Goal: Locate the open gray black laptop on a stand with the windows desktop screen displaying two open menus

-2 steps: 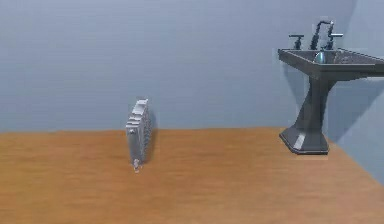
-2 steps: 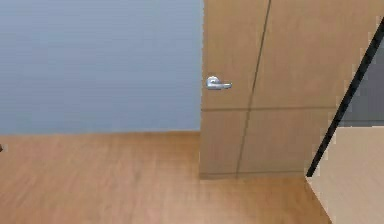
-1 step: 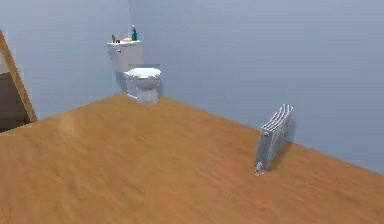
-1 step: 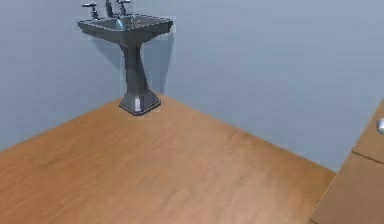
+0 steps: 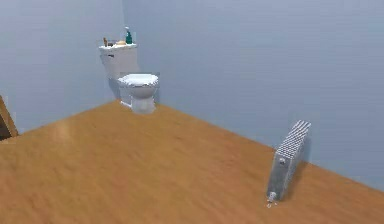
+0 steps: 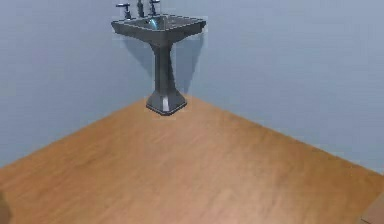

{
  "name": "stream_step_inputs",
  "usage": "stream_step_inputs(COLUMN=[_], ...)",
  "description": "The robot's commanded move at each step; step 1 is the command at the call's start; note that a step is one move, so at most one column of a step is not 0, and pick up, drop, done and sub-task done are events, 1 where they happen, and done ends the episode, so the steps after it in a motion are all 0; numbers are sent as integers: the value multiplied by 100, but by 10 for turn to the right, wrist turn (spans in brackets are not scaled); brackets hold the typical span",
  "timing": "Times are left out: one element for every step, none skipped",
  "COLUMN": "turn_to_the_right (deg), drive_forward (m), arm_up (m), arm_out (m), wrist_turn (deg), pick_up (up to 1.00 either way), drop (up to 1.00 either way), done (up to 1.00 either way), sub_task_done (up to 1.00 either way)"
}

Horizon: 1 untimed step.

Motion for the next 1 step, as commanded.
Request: stream_step_inputs(turn_to_the_right=[-450], drive_forward=[0], arm_up=[0], arm_out=[0], wrist_turn=[0], pick_up=[0], drop=[0], done=[0], sub_task_done=[0])
